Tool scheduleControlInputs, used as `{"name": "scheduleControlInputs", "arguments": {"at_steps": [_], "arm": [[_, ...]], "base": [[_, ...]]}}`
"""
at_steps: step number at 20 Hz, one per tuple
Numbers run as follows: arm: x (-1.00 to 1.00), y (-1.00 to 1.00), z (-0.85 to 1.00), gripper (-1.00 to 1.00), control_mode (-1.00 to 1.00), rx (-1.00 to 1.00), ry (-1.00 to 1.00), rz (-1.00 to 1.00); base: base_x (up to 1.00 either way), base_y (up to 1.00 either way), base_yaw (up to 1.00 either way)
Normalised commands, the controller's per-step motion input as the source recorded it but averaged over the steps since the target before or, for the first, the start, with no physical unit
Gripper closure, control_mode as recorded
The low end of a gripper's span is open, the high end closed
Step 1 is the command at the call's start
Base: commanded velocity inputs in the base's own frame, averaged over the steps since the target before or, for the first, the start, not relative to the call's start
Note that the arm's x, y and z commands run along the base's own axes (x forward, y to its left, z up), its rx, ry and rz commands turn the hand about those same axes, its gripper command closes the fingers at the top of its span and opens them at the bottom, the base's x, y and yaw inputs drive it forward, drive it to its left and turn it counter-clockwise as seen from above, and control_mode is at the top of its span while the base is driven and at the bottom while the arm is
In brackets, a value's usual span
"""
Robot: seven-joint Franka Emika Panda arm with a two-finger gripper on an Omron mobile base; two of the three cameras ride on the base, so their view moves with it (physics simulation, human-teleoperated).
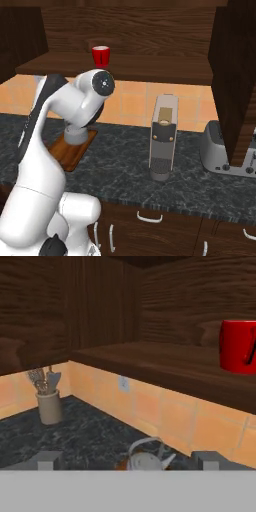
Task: Pick the kettle from the counter and place it on the tray. Then pick the mug from the cabinet and place it on the tray. Then close the cabinet doors.
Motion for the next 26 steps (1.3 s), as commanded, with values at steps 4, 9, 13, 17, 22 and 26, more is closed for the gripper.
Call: {"name": "scheduleControlInputs", "arguments": {"at_steps": [4, 9, 13, 17, 22, 26], "arm": [[0.3, -0.18, 0.51, -1.0, -1.0, 0.06, 0.0, -0.23], [0.32, -0.07, 0.51, -1.0, -1.0, 0.08, 0.0, -0.26], [0.24, -0.01, 0.41, -1.0, -1.0, 0.15, 0.06, -0.06], [0.17, -0.18, 0.24, -1.0, -1.0, 0.1, 0.2, 0.0], [0.15, -0.27, 0.0, -1.0, -1.0, 0.07, 0.1, 0.01], [0.0, -0.06, -0.25, -1.0, -1.0, 0.09, -0.08, 0.0]], "base": [[0.0, 0.0, 0.0], [0.0, 0.0, 0.0], [0.0, 0.0, 0.0], [0.0, 0.0, 0.0], [0.0, 0.0, 0.0], [0.0, 0.0, 0.0]]}}
